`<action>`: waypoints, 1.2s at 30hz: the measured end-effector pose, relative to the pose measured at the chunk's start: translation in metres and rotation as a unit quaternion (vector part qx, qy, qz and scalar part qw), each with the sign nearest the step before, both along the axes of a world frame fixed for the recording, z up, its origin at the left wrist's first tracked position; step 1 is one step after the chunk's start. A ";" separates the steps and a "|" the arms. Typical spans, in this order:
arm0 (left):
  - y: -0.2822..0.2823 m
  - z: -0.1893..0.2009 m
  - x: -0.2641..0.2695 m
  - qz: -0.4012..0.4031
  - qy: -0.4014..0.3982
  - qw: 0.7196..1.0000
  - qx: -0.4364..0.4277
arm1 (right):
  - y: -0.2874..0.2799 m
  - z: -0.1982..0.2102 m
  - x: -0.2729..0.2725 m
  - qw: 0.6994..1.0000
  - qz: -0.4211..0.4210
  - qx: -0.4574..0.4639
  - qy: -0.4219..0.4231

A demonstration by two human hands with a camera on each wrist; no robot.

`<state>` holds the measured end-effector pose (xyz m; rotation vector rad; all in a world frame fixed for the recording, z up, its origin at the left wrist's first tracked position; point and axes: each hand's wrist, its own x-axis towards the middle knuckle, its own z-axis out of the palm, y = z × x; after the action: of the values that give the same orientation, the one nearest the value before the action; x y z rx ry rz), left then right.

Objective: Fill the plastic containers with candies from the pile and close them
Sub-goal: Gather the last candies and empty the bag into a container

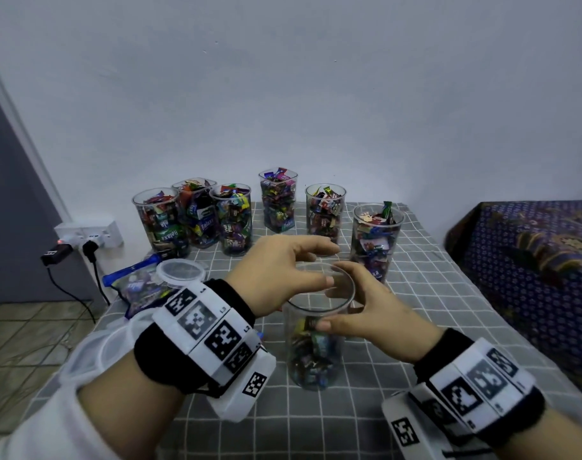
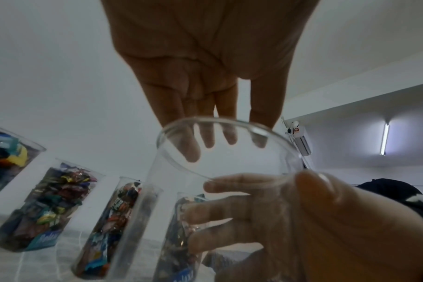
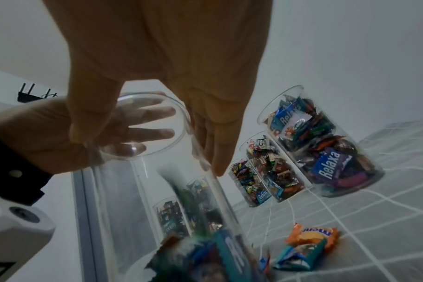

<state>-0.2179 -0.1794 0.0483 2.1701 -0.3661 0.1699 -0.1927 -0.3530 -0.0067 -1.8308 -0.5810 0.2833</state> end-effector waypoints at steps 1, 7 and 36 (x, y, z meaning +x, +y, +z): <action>0.003 0.000 -0.002 0.010 -0.020 1.000 -0.005 | 0.000 -0.001 0.000 1.000 -0.007 0.000 -0.002; 0.036 -0.019 -0.017 0.021 0.059 0.997 -0.037 | 0.010 -0.001 -0.003 1.000 -0.007 -0.003 0.001; 0.111 -0.048 -0.046 0.123 0.109 0.974 -0.154 | 0.115 -0.037 0.037 0.732 0.201 -0.627 -0.177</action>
<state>-0.2638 -0.0684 0.0000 1.8957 0.0539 0.1149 -0.1555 -0.2376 -0.0436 -3.0995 -1.2529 0.7586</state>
